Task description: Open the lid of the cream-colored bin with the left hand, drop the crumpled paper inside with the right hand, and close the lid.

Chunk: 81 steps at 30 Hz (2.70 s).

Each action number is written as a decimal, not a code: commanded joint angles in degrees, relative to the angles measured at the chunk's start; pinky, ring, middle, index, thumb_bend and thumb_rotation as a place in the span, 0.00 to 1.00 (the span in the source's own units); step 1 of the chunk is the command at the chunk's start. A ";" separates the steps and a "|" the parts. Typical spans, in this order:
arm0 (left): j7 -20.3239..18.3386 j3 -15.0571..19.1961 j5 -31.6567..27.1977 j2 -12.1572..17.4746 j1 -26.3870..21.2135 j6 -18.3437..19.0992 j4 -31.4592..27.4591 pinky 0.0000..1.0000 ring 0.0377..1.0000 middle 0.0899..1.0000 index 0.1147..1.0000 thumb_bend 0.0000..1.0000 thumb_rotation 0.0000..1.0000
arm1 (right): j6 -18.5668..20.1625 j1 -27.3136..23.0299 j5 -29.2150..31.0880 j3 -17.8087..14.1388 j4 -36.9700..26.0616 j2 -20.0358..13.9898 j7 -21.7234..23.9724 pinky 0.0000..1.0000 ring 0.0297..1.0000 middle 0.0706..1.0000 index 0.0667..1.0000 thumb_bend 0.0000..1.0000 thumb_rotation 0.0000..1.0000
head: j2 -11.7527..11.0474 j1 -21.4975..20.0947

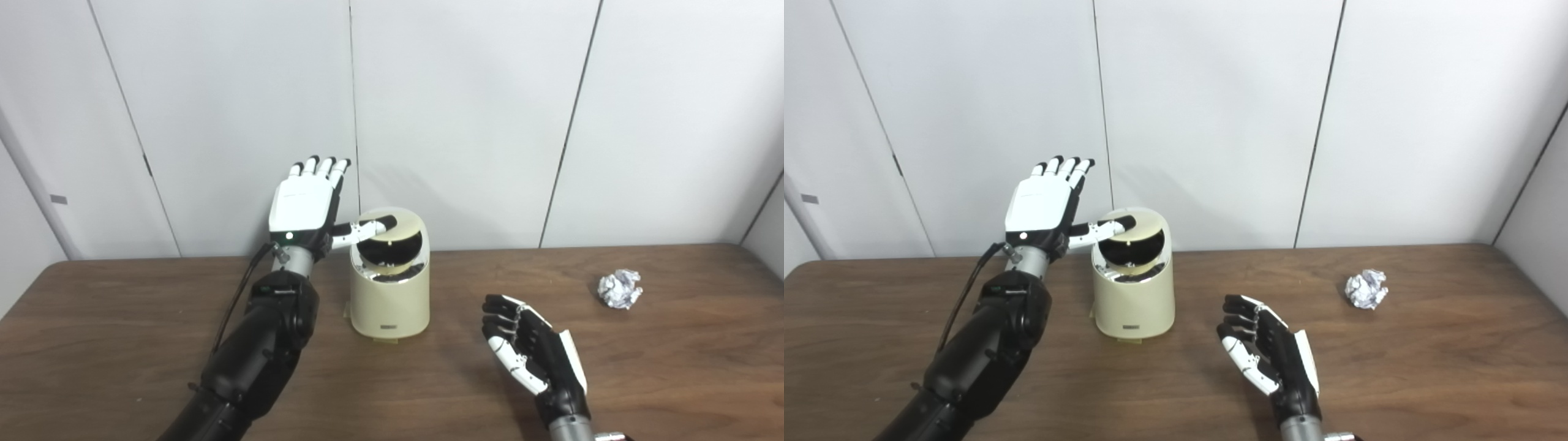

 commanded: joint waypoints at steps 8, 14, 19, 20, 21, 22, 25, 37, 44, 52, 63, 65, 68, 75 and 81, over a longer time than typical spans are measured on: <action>-4.09 12.88 -17.31 -3.33 -3.77 -0.23 -6.78 1.00 0.95 0.95 0.96 0.87 1.00 | -1.42 -0.70 0.18 0.42 2.10 0.83 -0.59 0.62 0.69 0.71 0.70 0.23 0.38 | -0.52 -0.12; -2.12 19.98 -27.96 -4.08 -3.68 -7.18 -9.00 0.76 0.85 0.85 0.84 0.74 1.00 | -1.86 -1.01 0.70 0.17 2.86 0.70 -0.46 0.63 0.70 0.71 0.70 0.24 0.42 | -0.64 -0.04; -0.73 22.74 -31.61 -3.88 -2.10 -10.23 -14.38 0.78 0.82 0.82 0.80 0.41 0.94 | -2.41 -1.24 -0.18 0.22 3.32 0.28 -0.86 0.62 0.70 0.71 0.70 0.25 0.46 | -0.83 0.50; -1.33 23.61 -34.18 -4.09 -1.10 -11.79 -15.89 0.78 0.82 0.81 0.80 0.39 0.93 | -2.43 -1.25 -0.08 0.16 3.40 0.24 -0.82 0.62 0.70 0.71 0.70 0.25 0.46 | -0.85 0.55; -1.89 24.16 -36.36 -4.25 0.36 -13.16 -17.59 0.72 0.79 0.79 0.77 0.32 0.81 | -2.50 -1.27 0.09 0.07 3.43 0.23 -0.80 0.63 0.70 0.71 0.70 0.26 0.48 | -0.92 0.42; -2.27 24.49 -37.88 -4.34 1.38 -14.10 -18.74 0.70 0.77 0.77 0.76 0.30 0.77 | -2.54 -1.28 0.21 0.02 3.45 0.23 -0.78 0.63 0.70 0.71 0.70 0.26 0.48 | -0.95 0.37; -4.02 25.32 -42.55 -4.58 6.40 -15.61 -22.73 0.71 0.76 0.76 0.75 0.28 0.75 | -2.48 -1.20 1.40 -0.38 3.20 0.44 -0.55 0.63 0.70 0.71 0.71 0.26 0.45 | -0.99 0.41; -4.54 27.15 -50.39 -6.87 24.44 -22.04 -29.71 0.70 0.73 0.71 0.71 0.28 0.72 | -0.66 -1.23 0.97 -1.55 -0.67 0.72 -2.11 0.61 0.69 0.71 0.70 0.26 0.47 | -1.08 1.41; -5.77 26.70 -51.53 -7.14 30.81 -28.84 -27.03 0.68 0.71 0.70 0.68 0.25 0.70 | 0.53 -1.75 -6.50 0.25 -6.73 -1.75 -2.75 0.61 0.69 0.71 0.71 0.29 0.55 | -1.15 -0.04; -5.95 26.35 -51.72 -7.22 32.71 -31.47 -24.47 0.70 0.73 0.71 0.68 0.25 0.68 | 9.52 -5.31 -27.36 3.76 -15.72 -10.71 0.51 0.60 0.72 0.79 0.79 0.67 0.39 | -1.32 -1.79; -6.19 26.98 -53.29 -6.94 33.89 -33.00 -22.33 0.68 0.72 0.70 0.68 0.25 0.66 | 15.82 -12.95 -42.26 4.05 -12.29 -26.25 8.87 0.70 0.84 0.88 0.84 0.96 0.37 | -1.26 -3.96; -6.40 27.19 -53.70 -6.66 33.86 -33.32 -22.14 0.67 0.72 0.70 0.68 0.26 0.65 | 19.50 -14.62 -43.97 4.01 -12.25 -27.84 13.24 0.69 0.87 0.91 0.84 0.97 0.35 | -1.17 -4.59; -6.65 27.52 -53.77 -5.94 33.74 -33.93 -21.65 0.67 0.71 0.70 0.68 0.25 0.66 | 23.77 -16.63 -47.17 4.75 -12.29 -29.96 19.15 0.69 0.87 0.93 0.82 1.00 0.29 | -1.03 -6.45; -7.09 28.44 -54.93 -4.28 33.11 -36.05 -19.23 0.65 0.71 0.70 0.68 0.26 0.72 | 29.18 -21.06 -50.27 6.23 -10.14 -33.52 29.07 0.70 0.89 0.95 0.82 1.00 0.22 | -0.88 -11.88; -7.78 29.22 -56.63 -3.53 32.95 -34.11 -19.14 0.69 0.73 0.72 0.69 0.29 0.73 | 30.69 -23.88 -51.08 6.85 -4.49 -35.63 31.21 0.67 0.90 0.94 0.81 1.00 0.22 | -0.90 -15.39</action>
